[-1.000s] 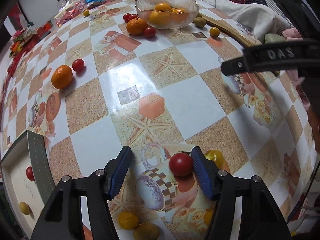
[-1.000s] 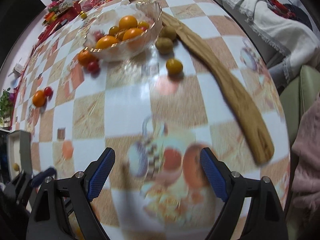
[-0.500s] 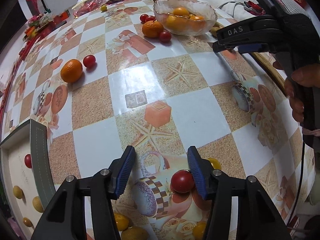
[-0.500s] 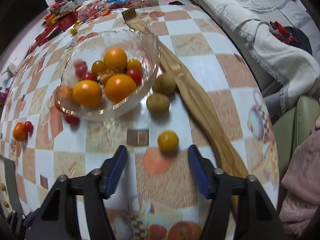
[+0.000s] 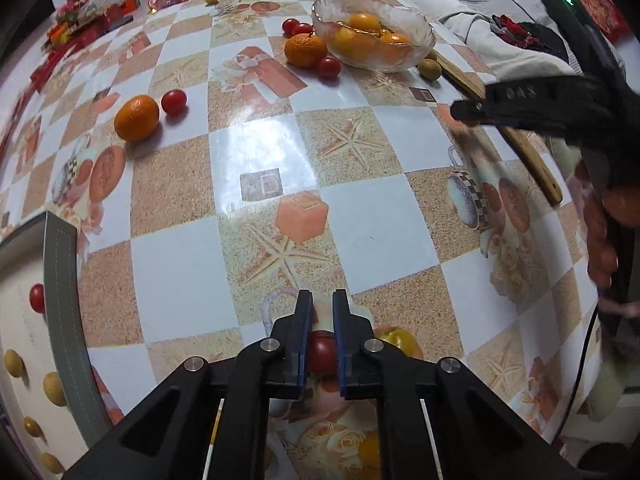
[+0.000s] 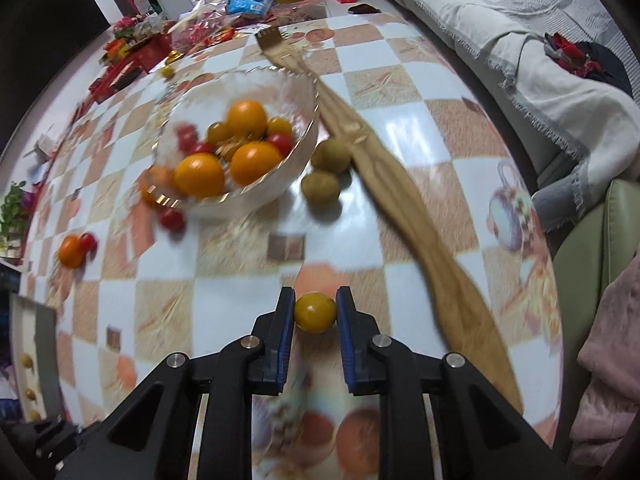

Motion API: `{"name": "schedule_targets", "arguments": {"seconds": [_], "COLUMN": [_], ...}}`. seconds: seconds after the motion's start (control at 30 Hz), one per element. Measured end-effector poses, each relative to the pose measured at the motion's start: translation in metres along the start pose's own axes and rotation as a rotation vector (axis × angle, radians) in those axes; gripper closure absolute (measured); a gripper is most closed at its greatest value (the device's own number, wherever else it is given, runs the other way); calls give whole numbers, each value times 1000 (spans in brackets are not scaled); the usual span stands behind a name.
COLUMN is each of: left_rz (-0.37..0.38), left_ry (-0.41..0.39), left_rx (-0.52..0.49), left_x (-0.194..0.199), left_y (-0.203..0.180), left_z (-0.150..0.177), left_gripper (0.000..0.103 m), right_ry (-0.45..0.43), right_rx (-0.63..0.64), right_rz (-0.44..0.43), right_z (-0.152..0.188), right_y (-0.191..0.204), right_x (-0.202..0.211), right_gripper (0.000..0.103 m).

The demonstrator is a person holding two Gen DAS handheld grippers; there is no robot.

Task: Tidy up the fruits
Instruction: 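Grasp a yellow cherry tomato with the right tool, then hold the yellow tomato in the right tool while the left tool approaches a red cherry tomato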

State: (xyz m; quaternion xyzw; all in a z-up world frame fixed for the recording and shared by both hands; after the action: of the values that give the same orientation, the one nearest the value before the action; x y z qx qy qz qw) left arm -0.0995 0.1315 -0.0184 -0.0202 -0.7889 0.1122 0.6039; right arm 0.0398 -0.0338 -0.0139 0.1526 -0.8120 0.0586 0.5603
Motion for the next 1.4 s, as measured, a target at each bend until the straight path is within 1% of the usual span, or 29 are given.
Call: {"name": "schedule_targets", "arguments": {"seconds": [0.07,0.13,0.33,0.37,0.4,0.43,0.47,0.5,0.63,0.8,0.9,0.97,1.07,1.17,1.3,1.4], "left_rz": [10,1,14,15,13,-7,-16,-24,-27,-48,-64,-68,-74,-76,-73,-71], "left_ry": [2,-8,5,9,13,11,-8,-41,-30,-33,-52,-52,-53,-33,-23,-30], "left_rx": [-9,-23,-40,-41,-44,-51,-54,-59,-81,-152,-171,-177,-222,-264,-283,-297], "left_x": [1,3,5,6,7,9,13,18,21,16,16,17,21,20,20,17], "left_y": [1,0,2,4,5,7,10,12,18,4,0,1,-1,1,4,-1], "left_z": [2,4,8,8,9,11,12,14,17,19,20,20,27,35,41,38], "left_gripper": [91,91,90,86,76,46,33,34,34,34,34,34,34,34,34,34], "right_ry": [5,14,24,24,25,27,27,28,34,47,48,47,46,46,45,48], "right_rx": [-10,-17,-34,-36,-37,-41,-44,-47,-57,-64,-68,-68,-68,-69,-69,-70], "right_rz": [-20,-38,-65,-67,-69,-72,-74,-76,-79,-82,-84,-85,-87,-89,-89,-87], "right_z": [10,19,34,35,36,39,40,41,49,56,59,60,61,62,63,65], "right_y": [5,9,17,18,18,19,19,19,20,22,23,23,24,25,25,26], "right_x": [5,9,19,20,21,23,24,25,27,29,31,33,34,36,37,38], "right_gripper": [80,80,80,80,80,80,80,80,80,80,80,80,80,80,80,80]}}
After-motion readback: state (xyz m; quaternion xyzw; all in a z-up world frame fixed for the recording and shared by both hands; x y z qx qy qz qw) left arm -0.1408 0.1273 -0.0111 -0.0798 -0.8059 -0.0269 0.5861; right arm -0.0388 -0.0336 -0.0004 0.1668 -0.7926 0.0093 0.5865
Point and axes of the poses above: each gripper's, at about its wrist camera, not at the fingertips, and x roughly against the way its jaws point, y to its left, z to its underside, the point moved 4 cm from there along -x, roughly the way its jaws point, and after that the axes turned 12 degrees about x, right-handed, at the moved point
